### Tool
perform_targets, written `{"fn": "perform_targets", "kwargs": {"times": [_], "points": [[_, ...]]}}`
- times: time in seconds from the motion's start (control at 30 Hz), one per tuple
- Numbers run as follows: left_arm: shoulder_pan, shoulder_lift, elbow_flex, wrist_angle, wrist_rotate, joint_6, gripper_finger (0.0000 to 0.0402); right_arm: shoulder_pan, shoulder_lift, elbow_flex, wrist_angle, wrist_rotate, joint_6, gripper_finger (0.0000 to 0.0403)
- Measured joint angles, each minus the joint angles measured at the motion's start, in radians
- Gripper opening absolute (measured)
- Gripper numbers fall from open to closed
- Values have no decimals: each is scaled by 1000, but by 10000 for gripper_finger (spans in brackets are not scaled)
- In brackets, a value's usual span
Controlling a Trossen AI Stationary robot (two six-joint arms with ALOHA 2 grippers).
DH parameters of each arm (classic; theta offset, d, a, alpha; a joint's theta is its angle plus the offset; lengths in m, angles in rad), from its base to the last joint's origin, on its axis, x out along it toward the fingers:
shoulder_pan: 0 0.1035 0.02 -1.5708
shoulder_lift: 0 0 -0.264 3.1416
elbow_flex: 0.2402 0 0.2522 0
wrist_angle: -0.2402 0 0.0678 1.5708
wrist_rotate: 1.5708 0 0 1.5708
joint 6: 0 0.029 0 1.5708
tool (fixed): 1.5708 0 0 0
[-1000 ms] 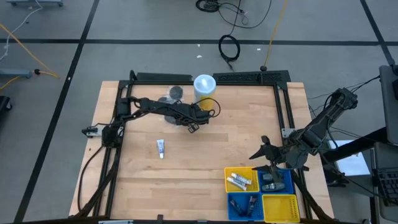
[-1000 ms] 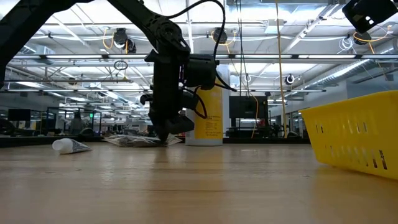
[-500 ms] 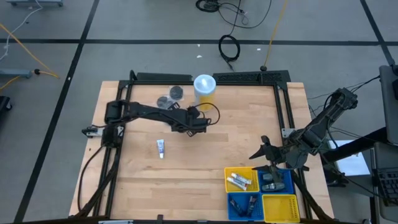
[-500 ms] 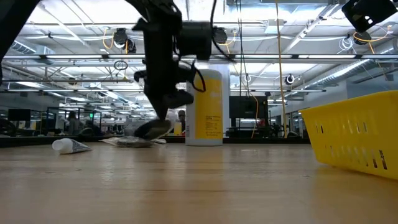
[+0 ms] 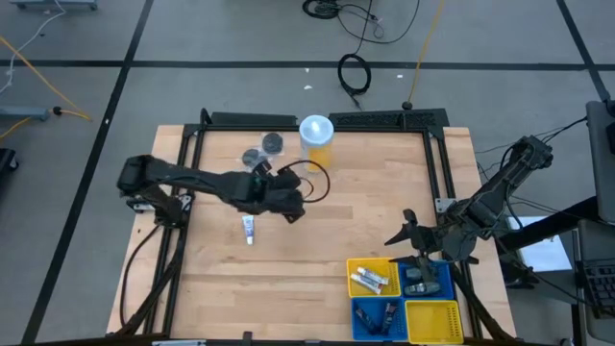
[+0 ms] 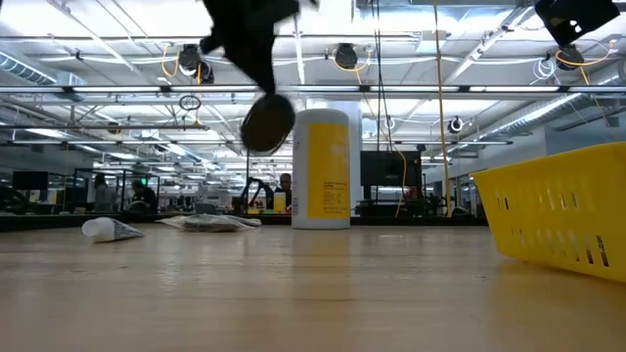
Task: Pick & Place Travel size toiletries
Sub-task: Put the hairbrush into the bottom yellow basket
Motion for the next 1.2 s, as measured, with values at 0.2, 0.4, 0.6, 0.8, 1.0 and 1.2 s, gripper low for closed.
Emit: {"fn": "perform_targets", "kwargs": {"times": [0.2,0.4,0.6,0.8,1.0,1.2], "points": [[-96,-81,0,324,77,195,0,-2,0,0,5,96,-26,203],[-138,-85,0,642,270,393,0,-21,0,0,116,115,-131,203],[-139,-75,0,757,374,450,0,-32,0,0,250,113,-258,203],[-143,-75,0,822,444,480,0,-47,0,0,323,115,-336,203],[-150,-75,0,828,454,496,0,-75,0,0,401,114,-411,203],[-154,-20,0,893,471,495,0,-107,0,0,467,114,-463,203]]}}
